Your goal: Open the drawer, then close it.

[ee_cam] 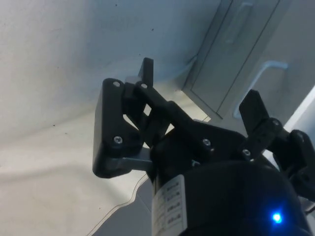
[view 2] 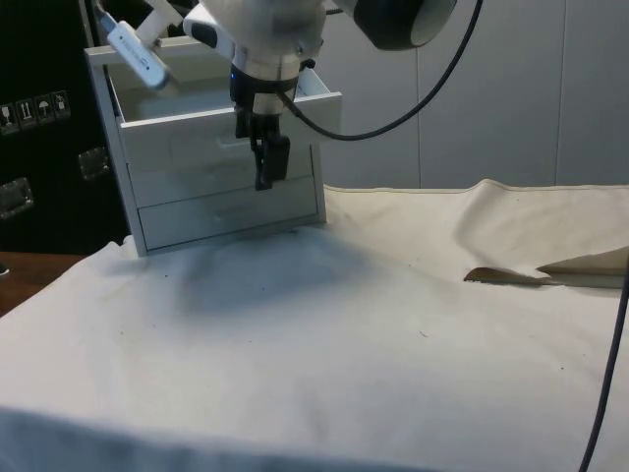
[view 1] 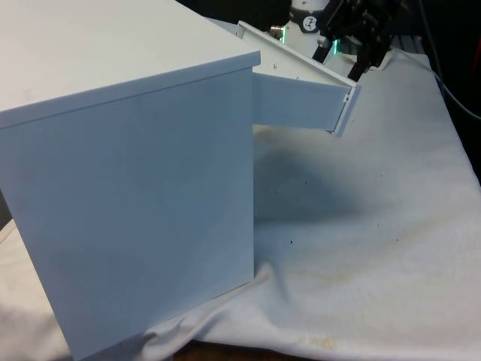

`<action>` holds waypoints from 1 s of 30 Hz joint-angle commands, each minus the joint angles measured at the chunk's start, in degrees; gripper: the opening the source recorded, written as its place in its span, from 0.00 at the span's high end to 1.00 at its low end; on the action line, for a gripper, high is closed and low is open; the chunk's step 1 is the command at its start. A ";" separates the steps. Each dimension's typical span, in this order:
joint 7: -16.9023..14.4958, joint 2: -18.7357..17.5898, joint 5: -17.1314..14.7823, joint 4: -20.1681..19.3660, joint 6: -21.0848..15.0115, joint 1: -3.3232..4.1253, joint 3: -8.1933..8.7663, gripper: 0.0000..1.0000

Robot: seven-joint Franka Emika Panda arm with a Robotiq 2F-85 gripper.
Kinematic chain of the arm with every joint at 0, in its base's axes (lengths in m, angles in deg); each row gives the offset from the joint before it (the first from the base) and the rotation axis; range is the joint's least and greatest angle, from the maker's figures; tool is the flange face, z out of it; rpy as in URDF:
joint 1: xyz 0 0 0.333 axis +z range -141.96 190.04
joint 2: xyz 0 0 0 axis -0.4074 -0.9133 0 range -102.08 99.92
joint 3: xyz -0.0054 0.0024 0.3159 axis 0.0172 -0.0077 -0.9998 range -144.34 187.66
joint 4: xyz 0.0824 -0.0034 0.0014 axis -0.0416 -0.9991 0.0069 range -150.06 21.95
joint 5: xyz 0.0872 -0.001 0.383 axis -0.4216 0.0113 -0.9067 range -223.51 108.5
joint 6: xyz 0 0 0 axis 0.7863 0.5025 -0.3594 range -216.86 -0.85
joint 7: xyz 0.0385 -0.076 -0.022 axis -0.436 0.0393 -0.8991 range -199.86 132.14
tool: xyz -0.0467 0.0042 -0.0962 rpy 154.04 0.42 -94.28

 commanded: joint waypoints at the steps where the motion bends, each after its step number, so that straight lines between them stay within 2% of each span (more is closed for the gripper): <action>1: 0.86 0.17 1.09 0.00 -0.11 0.06 0.00 0.02; 3: 0.92 0.17 1.09 0.00 -0.06 0.06 0.00 0.11; 4: 0.06 0.00 0.00 0.00 0.00 0.00 0.00 0.17; 5: 0.97 0.17 1.09 0.00 -0.06 0.06 0.00 0.17; 10: 1.09 0.17 1.09 0.00 -0.06 0.06 -0.06 0.43; 11: 1.09 0.17 1.09 0.00 -0.06 0.06 -0.06 0.54; 13: 1.15 0.17 1.09 0.00 0.00 0.06 -0.06 0.64; 14: 0.23 0.00 0.00 0.00 0.00 0.00 -0.06 0.70; 15: 1.15 0.17 1.09 0.00 0.00 0.06 -0.06 0.70; 16: 1.15 0.17 1.09 0.00 0.00 0.06 -0.06 0.78; 17: 1.15 0.17 1.09 0.00 0.00 0.06 -0.06 0.80; 18: 1.15 0.17 1.09 0.00 0.00 0.06 -0.06 0.93; 19: 1.03 0.23 1.20 0.11 0.11 0.00 0.00 0.98; 21: 0.80 0.52 1.49 0.23 0.57 -0.11 0.11 1.00; 22: 0.29 0.11 0.23 0.17 0.34 0.00 0.00 1.00; 23: 0.74 0.57 1.66 0.34 0.80 -0.11 0.17 1.00; 30: 0.46 1.43 3.67 0.80 1.89 -0.40 1.20 1.00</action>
